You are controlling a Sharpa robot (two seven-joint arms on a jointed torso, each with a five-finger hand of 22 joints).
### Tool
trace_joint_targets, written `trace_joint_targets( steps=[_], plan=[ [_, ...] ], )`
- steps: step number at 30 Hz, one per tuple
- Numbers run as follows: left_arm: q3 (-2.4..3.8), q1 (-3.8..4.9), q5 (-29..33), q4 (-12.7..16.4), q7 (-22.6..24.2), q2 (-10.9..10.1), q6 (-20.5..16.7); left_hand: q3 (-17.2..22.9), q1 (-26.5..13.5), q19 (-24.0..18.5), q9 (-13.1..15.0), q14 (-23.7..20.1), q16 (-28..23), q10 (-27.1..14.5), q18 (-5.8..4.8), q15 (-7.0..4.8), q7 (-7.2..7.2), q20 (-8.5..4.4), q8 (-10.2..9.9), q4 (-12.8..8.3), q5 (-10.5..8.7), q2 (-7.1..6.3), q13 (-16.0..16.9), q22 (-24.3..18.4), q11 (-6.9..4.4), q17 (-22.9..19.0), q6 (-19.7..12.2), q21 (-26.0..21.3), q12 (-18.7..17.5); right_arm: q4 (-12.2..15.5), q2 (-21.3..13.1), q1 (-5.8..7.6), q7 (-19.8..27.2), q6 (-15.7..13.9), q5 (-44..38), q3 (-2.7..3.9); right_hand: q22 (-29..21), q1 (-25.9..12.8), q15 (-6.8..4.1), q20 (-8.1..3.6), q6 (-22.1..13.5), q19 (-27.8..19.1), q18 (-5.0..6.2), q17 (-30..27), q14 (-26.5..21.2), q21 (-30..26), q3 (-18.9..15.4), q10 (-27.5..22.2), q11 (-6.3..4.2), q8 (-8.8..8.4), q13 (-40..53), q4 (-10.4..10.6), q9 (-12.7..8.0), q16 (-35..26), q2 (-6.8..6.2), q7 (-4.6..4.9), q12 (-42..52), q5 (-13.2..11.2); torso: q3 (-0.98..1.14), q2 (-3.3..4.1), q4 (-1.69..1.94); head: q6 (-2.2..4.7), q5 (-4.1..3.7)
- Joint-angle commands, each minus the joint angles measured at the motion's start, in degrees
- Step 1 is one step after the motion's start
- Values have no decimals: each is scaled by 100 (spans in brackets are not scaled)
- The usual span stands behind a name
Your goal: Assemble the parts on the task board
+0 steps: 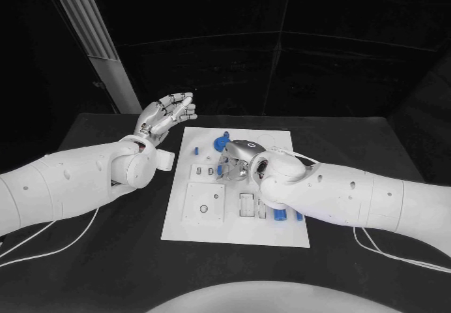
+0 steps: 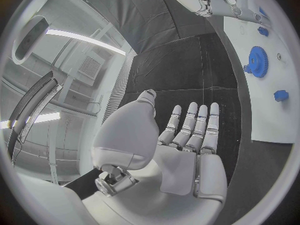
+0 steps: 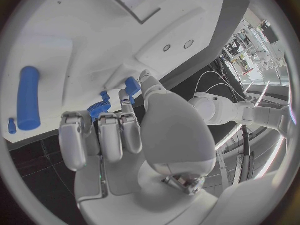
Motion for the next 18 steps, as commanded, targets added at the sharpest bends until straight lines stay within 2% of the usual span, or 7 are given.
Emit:
trace_joint_targets(
  steps=[1, 4, 7, 11, 14, 16, 18],
  plan=[
    [3, 10, -32, 3, 1092, 1, 51, -26, 13, -49, -1, -45, 10, -50, 38, 8, 876, 0, 22, 7, 33, 25, -3, -5, 5, 0, -35, -9, 18, 43, -31, 10, 49, -335, -82, 3, 1510, 43, 59, 80, -103, 593, -43, 1510, 586, 18, -235, 596, 78, 6, 1493, 408, 16, 14, -139, 1, 15, -116, -3, 1, 6, 4, 3],
    [3, 9, -32, 1, 1094, 0, 51, -27, 15, -48, -1, -46, 11, -51, 38, 8, 876, 1, 24, 6, 35, 26, -3, -3, 6, 0, -36, -8, 18, 104, -85, 10, 104, -520, -89, 4, 1510, 68, 69, 89, -135, 593, -43, 1510, 586, 18, -380, 596, 76, 8, 1493, 586, 20, 14, -217, 15, 15, -169, -3, -1, 5, 2, 6],
    [3, 9, -32, 2, 1095, -4, 51, -27, 16, -48, -1, -46, 11, -52, 38, 8, 876, 1, 25, 6, 35, 26, -3, -2, 6, 0, -37, -7, 18, 246, -195, 13, 185, -772, -93, 6, 1510, 32, 70, 92, -155, 593, -43, 1510, 586, 18, -476, 596, 78, 6, 1493, 602, 20, 14, -221, 19, 15, -177, -2, -6, 5, -1, 25],
    [3, 10, -32, 2, 1090, -18, 48, -28, 19, -43, -2, -47, 11, -53, 38, 8, 876, 1, 20, 6, 37, 25, -3, 5, 6, 0, -40, -2, 19, 520, -404, 43, 415, -1306, -87, 10, 1510, -50, 75, 97, -194, 593, -43, 1510, 586, 18, -580, 596, 85, -1, 1493, 611, 17, 14, -207, 27, 15, -176, -2, -13, 5, 2, 38],
    [3, 14, -47, 21, 1084, -61, 36, -28, 22, -34, -2, -47, 12, -54, 38, 8, 876, 0, 21, 5, 38, 24, -3, 20, 6, 0, -41, 8, 19, 727, -593, 163, 786, -1917, 116, 12, 1510, -125, 81, 102, -204, 593, -43, 1510, 586, 18, -584, 596, 88, 6, 1493, 608, 19, 14, -113, 32, 15, -163, 1, -11, 6, 2, 45],
    [3, 23, -135, 53, 1083, -123, 0, -30, 30, -29, -3, -43, 16, -55, 40, 8, 876, 0, 24, 3, 40, 20, -3, 22, 6, 1, -45, 12, 20, 829, -718, 277, 1105, -2263, 514, 13, 1510, -158, 83, 106, -170, 593, -43, 1510, 586, 18, -533, 596, 86, 29, 1493, 600, 31, 14, 27, 25, 15, -147, 3, -9, -7, 3, 38],
    [3, 38, -236, 79, 1067, -183, -27, -35, 47, -17, -2, -30, 27, -50, 45, 6, 876, -1, 36, 2, 42, 11, -2, 25, 5, 2, -46, 22, 26, 908, -856, 397, 1501, -2481, 1139, 13, 1510, -164, 80, 106, -125, 593, -43, 1510, 586, 18, -487, 596, 79, 54, 1493, 587, 45, 14, 153, 14, 15, -122, 0, -13, -13, -7, 58]
  ],
)
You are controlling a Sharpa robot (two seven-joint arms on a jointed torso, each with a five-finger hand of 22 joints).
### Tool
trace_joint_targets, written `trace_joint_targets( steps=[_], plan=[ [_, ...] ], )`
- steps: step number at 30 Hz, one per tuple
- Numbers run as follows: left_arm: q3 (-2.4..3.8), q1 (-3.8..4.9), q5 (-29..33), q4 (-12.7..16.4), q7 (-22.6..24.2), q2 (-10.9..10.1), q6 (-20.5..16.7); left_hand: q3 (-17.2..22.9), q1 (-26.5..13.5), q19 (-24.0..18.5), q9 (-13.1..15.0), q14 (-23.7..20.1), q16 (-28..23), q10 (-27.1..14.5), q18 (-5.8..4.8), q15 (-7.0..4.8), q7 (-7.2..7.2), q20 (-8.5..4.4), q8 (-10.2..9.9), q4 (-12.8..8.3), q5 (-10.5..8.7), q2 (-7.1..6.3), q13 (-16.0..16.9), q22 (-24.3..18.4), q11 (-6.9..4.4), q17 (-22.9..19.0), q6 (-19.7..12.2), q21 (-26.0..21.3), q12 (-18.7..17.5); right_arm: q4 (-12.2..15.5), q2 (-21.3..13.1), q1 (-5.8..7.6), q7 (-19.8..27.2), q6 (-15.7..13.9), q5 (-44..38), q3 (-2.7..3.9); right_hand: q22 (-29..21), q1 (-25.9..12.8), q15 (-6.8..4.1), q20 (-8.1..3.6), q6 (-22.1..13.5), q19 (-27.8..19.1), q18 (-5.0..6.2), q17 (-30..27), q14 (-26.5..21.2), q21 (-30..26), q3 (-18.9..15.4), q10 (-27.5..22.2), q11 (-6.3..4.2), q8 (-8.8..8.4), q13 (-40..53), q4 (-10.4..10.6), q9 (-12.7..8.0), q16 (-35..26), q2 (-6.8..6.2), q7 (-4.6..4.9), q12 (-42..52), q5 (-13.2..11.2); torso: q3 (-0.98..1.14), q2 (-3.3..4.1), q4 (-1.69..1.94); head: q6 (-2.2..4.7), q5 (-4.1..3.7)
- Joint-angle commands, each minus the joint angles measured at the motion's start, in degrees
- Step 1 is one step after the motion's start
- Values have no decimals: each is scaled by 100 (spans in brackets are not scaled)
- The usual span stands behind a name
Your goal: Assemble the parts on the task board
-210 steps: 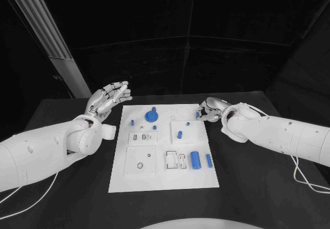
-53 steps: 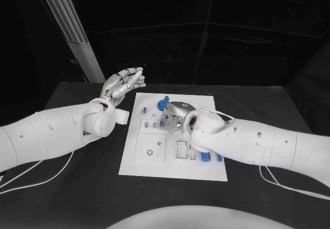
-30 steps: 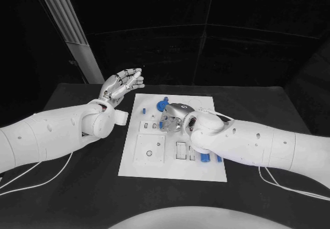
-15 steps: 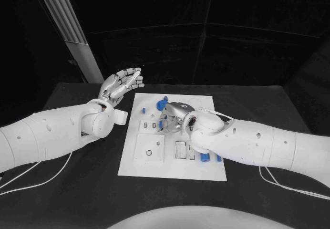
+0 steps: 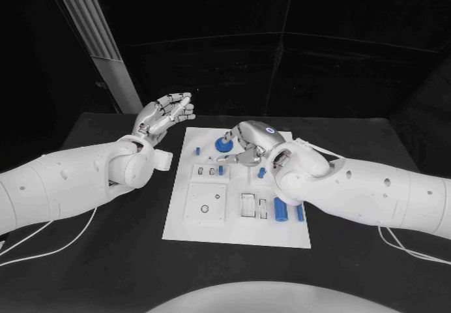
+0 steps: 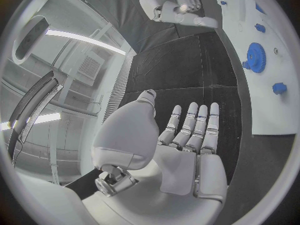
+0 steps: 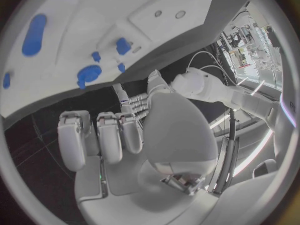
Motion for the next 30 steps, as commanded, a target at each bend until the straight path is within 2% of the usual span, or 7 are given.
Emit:
trace_joint_targets(
  steps=[1, 15, 23, 25, 26, 28, 30],
  plan=[
    [3, 36, -229, 40, 1055, -70, -27, -39, 58, -9, -3, -21, 33, -25, 48, 4, 876, -1, 40, 2, 20, 6, -2, 10, -17, 3, -51, 28, 32, 107, -157, 141, 1062, -1097, 1201, 9, 1510, 3, 34, 35, 76, 605, -43, 1510, 586, 18, 92, 607, 21, 76, 1493, -12, 25, 14, 234, -36, 15, 51, -3, -6, -7, -14, 15],
    [2, 398, -1193, 677, -396, -594, -22, -361, -102, 1174, -39, 1842, 868, 1478, 526, -455, 234, -33, 3, 21, -14, 7, 232, 336, -345, 342, -937, 975, 789, 330, -1100, 392, 2876, -405, 6235, 4, 1030, -938, 90, 79, -316, -302, 280, 1510, 586, -1176, -586, 607, 88, 294, 1493, 4, 65, 14, 1313, 32, 15, 713, 0, -12, 4, -10, 90],
    [2, 698, -2349, 1071, -1875, -818, 18, -391, -518, 2522, 18, 3741, 2129, 3495, 601, -1054, 268, -491, 960, 6, 12, -175, 1280, 1066, -855, 1265, -527, 2280, 2148, 324, -1440, 394, 3034, 224, 6715, -6, 440, -1582, 268, 225, -1102, -1533, 609, 1510, 586, -2753, -1165, 607, 271, 544, 1493, 0, 65, 14, 1569, 225, 15, 268, 10, -18, 9, -2, 124],
    [2, 757, -2738, 1132, -2248, -833, 113, -322, -593, 2787, 6, 4681, 2749, 4503, 607, -1122, 266, -601, 993, 41, 13, -229, 2976, 1384, -868, 2467, -347, 2761, 3044, 288, -1493, 392, 3018, 351, 6748, -11, 360, -1693, 292, 260, -1252, -1717, 647, 1510, 586, -2987, -1269, 607, 302, 611, 1493, -4, 71, 14, 1608, 257, 15, 161, 12, -19, 7, 8, 134],
    [2, 786, -2987, 1171, -2481, -833, 186, -272, -698, 3260, -8, 6219, 3452, 5642, 526, -1173, 277, -676, 975, 82, 5, -273, 5316, 2000, -880, 5045, -196, 3507, 3953, 263, -1523, 390, 3006, 410, 6763, -16, 349, -1716, 307, 281, -1335, -1752, 653, 1510, 586, -3036, -1325, 607, 325, 677, 1493, -1, 82, 14, 1625, 274, 15, 134, 10, -14, 8, 17, 132],
    [2, 812, -3280, 1212, -2762, -812, 291, -167, -624, 4653, -19, 7680, 3837, 6643, 189, -1068, 283, -724, 906, 60, 30, -353, 7607, 3777, -853, 7839, 46, 5194, 4615, 226, -1555, 387, 2988, 470, 6776, -25, 346, -1718, 325, 295, -1403, -1763, 659, 1510, 586, -3061, -1369, 607, 335, 754, 1493, -3, 97, 14, 1652, 289, 15, 89, 7, -5, 5, 35, 158],
    [2, 826, -3454, 1235, -2975, -771, 369, -152, -636, 5704, -15, 8097, 3835, 7099, -102, -1009, 347, -665, 818, 99, 21, -442, 8610, 4960, -807, 8628, 193, 6215, 4779, 193, -1576, 384, 2972, 502, 6782, -32, 355, -1713, 329, 301, -1427, -1747, 656, 1510, 586, -3046, -1386, 607, 337, 791, 1493, -5, 104, 14, 1664, 294, 15, 79, 5, -2, 4, 38, 152]
  ],
)
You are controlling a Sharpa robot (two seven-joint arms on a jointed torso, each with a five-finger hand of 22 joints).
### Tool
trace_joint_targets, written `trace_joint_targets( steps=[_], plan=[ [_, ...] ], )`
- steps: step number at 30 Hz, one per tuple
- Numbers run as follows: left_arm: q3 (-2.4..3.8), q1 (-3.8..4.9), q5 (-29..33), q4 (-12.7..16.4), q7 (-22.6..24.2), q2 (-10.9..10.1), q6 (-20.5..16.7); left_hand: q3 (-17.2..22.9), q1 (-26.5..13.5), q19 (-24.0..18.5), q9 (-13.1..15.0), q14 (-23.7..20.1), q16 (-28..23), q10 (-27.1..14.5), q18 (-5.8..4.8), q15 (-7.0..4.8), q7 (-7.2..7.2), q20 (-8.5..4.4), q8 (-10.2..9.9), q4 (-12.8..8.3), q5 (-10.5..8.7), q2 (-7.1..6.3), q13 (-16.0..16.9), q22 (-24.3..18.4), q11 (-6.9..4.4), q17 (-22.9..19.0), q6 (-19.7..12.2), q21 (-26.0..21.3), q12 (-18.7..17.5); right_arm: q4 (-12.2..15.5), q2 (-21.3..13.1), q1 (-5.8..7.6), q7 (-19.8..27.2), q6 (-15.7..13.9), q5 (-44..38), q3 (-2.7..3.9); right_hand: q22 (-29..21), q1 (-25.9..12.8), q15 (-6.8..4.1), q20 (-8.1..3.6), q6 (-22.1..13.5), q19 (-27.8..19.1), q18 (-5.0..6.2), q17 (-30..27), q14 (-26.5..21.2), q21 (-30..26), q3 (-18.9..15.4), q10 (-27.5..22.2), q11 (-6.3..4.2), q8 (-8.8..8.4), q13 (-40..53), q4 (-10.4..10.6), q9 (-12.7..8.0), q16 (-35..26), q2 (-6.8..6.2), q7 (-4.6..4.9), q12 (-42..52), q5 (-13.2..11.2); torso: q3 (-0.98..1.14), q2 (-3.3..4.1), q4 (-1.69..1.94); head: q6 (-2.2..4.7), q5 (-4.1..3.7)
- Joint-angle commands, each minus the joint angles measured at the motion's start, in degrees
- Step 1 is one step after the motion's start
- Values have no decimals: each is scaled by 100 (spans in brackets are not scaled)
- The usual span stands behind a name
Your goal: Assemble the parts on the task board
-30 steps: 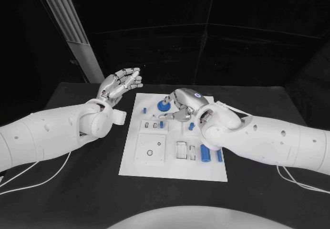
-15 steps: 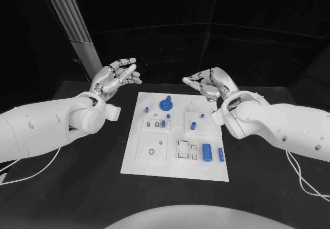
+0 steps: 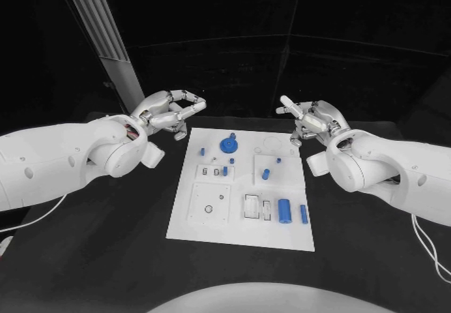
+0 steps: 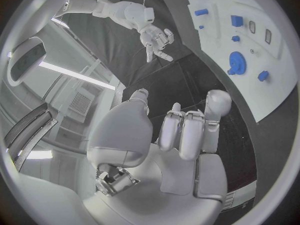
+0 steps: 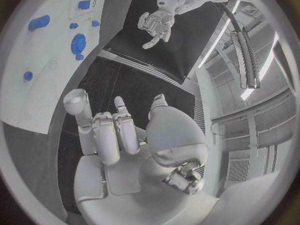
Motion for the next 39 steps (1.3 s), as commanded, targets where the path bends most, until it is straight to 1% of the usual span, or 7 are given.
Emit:
trace_joint_targets(
  steps=[1, 5, 14, 18, 22, 29, 39],
  plan=[
    [0, 24, -1022, 48, -1068, 71, 350, 76, 45, 1391, 10, 780, 59, 726, -357, 55, 335, 48, -71, -67, 55, -63, 1771, 1463, 98, 1808, 224, 1236, 183, -46, -25, 2, 126, 388, 287, -9, 359, -26, 45, 17, -53, 1, 27, 1505, 606, 0, -46, 596, 43, 65, 1493, 7, 15, 14, 30, 208, 15, -30, -5, 14, -2, 17, 8],
    [1, 31, -1229, 69, -1445, 180, 529, 121, 60, 2212, 22, 780, 59, 726, -558, 102, 342, 134, -161, -61, 65, -103, 1771, 2117, 96, 1808, 502, 1707, 183, -95, -44, -3, 88, 413, 277, -24, 376, -17, 47, 26, -80, 38, 25, 1505, 606, 23, -93, 596, 42, 199, 1493, 6, 46, 14, 76, 203, 15, -66, -11, 15, 6, 3, -6],
    [1, 9, -1792, 63, -2231, 394, 907, 102, -192, 2212, 152, 780, 59, 726, -558, -11, 223, 74, -21, -54, -5, 3, 1771, 2117, -12, 1808, 1080, 1707, 183, -181, -47, -22, -34, 464, 85, -47, 389, 43, 37, 25, -129, 68, 29, 1505, 606, 15, -169, 596, 29, 426, 1493, 1, 95, 14, 138, 187, 15, -125, -7, 15, 4, -34, -22],
    [2, -11, -1879, 13, -2718, 512, 1202, 48, -337, 2212, 240, 780, 59, 726, -558, -54, 178, 32, 33, -58, -424, 136, 1771, 2117, -60, 1808, 1213, 1707, 183, -223, -38, -32, -101, 511, 32, -51, 400, 92, 30, 19, -147, 94, 27, 1505, 606, 29, -195, 596, 20, 512, 1493, -4, 113, 14, 160, 179, 15, -140, -11, 15, 9, -48, -40],
    [2, -31, -1914, -69, -3157, 645, 1411, -43, -494, 2212, 510, 780, 59, 726, -558, -119, 97, -20, 346, -61, -633, 220, 1771, 2117, -134, 1808, 1384, 1707, 183, -261, -24, -42, -159, 537, -67, -54, 412, 161, 21, 12, -177, 126, 23, 1505, 606, 46, -220, 596, 12, 599, 1493, -7, 129, 14, 174, 170, 15, -139, -9, 12, 15, -50, -49],
    [3, -51, -2042, -179, -3703, 778, 1707, -227, -571, 2212, 1600, 780, 59, 726, -558, -274, -59, -175, 1321, -55, -719, 371, 1771, 2117, -298, 1808, 1135, 1707, 183, -305, -2, -56, -268, 597, -159, -57, 415, 201, 16, 7, -203, 135, 23, 1505, 606, 42, -240, 596, 7, 653, 1493, -6, 138, 14, 182, 167, 15, -140, -11, 11, 4, -83, -53],
    [6, 29, -2189, -200, -4403, 889, 2157, -323, -677, 2212, 1882, 780, 59, 726, -558, -328, -128, -222, 1455, -62, -754, 448, 1771, 2117, -353, 1808, 1247, 1707, 183, -368, 37, -79, -427, 645, -222, -65, 419, 255, 10, 1, -239, 149, 22, 1505, 606, 38, -265, 596, 2, 724, 1493, -7, 149, 14, 193, 163, 15, -140, -2, 5, 0, -84, -46]
  ],
)
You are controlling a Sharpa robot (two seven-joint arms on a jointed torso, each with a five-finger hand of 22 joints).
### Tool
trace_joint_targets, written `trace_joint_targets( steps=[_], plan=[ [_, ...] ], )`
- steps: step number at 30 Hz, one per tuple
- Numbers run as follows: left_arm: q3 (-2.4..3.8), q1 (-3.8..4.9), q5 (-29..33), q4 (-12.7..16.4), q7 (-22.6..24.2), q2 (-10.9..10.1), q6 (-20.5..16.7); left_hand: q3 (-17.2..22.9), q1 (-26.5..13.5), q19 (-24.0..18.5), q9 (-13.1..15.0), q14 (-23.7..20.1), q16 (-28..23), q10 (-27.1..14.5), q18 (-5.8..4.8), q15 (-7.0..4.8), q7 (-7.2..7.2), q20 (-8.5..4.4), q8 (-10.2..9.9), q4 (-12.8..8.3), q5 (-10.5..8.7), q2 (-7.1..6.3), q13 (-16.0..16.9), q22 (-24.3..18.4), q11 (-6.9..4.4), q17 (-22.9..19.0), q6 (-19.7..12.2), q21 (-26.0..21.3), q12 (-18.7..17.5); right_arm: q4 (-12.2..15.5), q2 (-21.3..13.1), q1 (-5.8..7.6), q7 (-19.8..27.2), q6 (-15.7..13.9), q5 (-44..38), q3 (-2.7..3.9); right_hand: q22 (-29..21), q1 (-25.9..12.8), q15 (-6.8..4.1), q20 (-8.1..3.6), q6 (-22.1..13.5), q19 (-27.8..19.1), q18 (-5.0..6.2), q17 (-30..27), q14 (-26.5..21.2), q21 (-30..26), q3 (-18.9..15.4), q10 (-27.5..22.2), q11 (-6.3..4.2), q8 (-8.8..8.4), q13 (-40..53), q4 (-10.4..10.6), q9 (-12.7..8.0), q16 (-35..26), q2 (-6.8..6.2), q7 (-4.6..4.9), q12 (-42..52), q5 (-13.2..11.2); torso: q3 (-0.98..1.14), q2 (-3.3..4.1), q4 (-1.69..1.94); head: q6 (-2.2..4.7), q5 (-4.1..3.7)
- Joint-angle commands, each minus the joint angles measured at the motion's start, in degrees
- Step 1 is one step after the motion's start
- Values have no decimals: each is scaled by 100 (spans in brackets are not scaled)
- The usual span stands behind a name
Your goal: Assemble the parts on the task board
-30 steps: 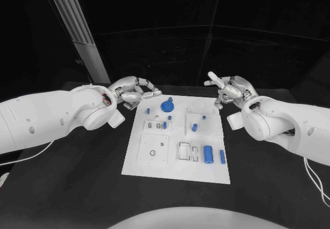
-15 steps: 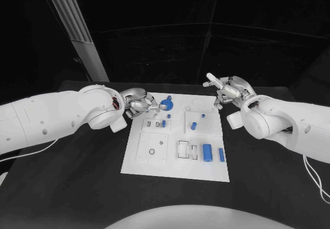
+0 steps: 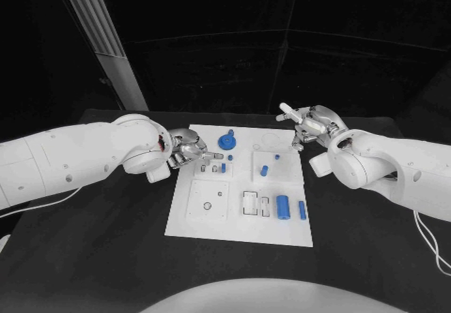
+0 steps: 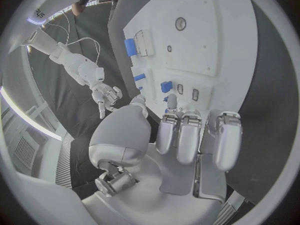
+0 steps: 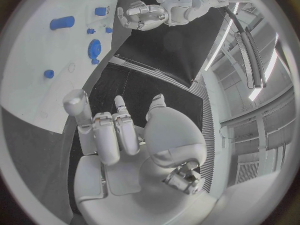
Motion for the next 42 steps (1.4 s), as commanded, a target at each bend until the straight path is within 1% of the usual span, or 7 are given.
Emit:
trace_joint_targets(
  steps=[1, 6, 10, 12, 21, 26, 42],
  plan=[
    [6, 66, -165, -13, -607, 63, 479, -31, -27, 594, 23, 595, 17, 595, -36, -33, -21, -53, 28, 4, -16, 21, 1504, 1506, -44, 1507, 50, 21, 13, -14, 28, 1, -116, 101, -103, -3, 419, 52, 11, -17, -60, 44, 25, 1507, 605, 11, -39, 596, 2, 34, 1492, 1, 7, 14, 5, 180, 15, -23, 5, 1, -13, 5, 19],
    [7, 158, -177, -169, -973, 254, 711, -9, 112, 594, 205, 595, 17, 595, -36, -82, -67, -102, -32, 6, 372, 129, 1504, 1506, -92, 1507, 78, 21, 13, -22, 51, -5, -146, 86, -122, -7, 425, 82, 8, -20, -75, 59, 22, 1507, 605, 20, -48, 596, 0, 70, 1492, 1, 13, 14, 13, 178, 15, -21, 2, 6, 0, 22, 0],
    [8, 187, -191, -295, -1135, 419, 841, 4, 172, 594, 289, 595, 17, 595, -36, -99, -82, -120, -89, 4, 572, 186, 1504, 1506, -106, 1507, 84, 21, 13, -27, 58, -6, -163, 66, -131, -8, 433, 100, 6, -22, -84, 77, 19, 1507, 605, 36, -55, 596, -2, 95, 1492, 1, 17, 14, 18, 176, 15, -20, -1, 10, -16, 23, 9],
    [8, 192, -194, -350, -1177, 495, 889, 5, 173, 594, 296, 595, 17, 595, -36, -100, -83, -121, -93, 5, 583, 192, 1504, 1506, -108, 1507, 86, 21, 13, -27, 55, -7, -170, 56, -138, -9, 435, 109, 5, -23, -88, 83, 18, 1507, 605, 41, -58, 596, -3, 108, 1492, 2, 19, 14, 23, 175, 15, -20, -4, 13, -2, 32, -21],
    [8, 197, -199, -735, -1403, 909, 1123, 13, 150, 594, 340, 595, 17, 595, -36, -107, -88, -130, -136, 13, 608, 278, 1504, 1506, -114, 1507, 100, 21, 13, -38, 74, -7, -200, 25, -213, -10, 444, 128, 0, -26, -103, 107, 14, 1507, 605, 58, -73, 596, -7, 149, 1492, 6, 25, 14, 34, 171, 15, -19, 0, 9, -3, 21, -31],
    [8, 194, -199, -847, -1482, 1025, 1242, -37, 69, 594, 397, 595, 17, 595, -36, -111, -88, -137, -189, 11, 492, 311, 1504, 1506, -114, 1507, 115, 21, 13, -41, 89, -7, -204, 10, -233, -10, 446, 135, -1, -28, -112, 113, 13, 1507, 605, 61, -78, 596, -8, 161, 1492, 6, 26, 14, 38, 171, 15, -19, -2, 8, -1, 24, -32],
    [8, 182, -199, -1066, -1508, 1224, 1366, -86, 25, 594, 464, 595, 17, 595, -36, -114, -90, -141, -234, 9, 395, 330, 1504, 1506, -118, 1507, 141, 21, 13, -76, 130, -12, -232, -11, -249, -12, 448, 149, -3, -30, -128, 122, 13, 1507, 605, 62, -87, 596, -10, 185, 1492, 6, 28, 14, 46, 169, 15, -17, -2, 9, 14, 2, -38]
  ],
)
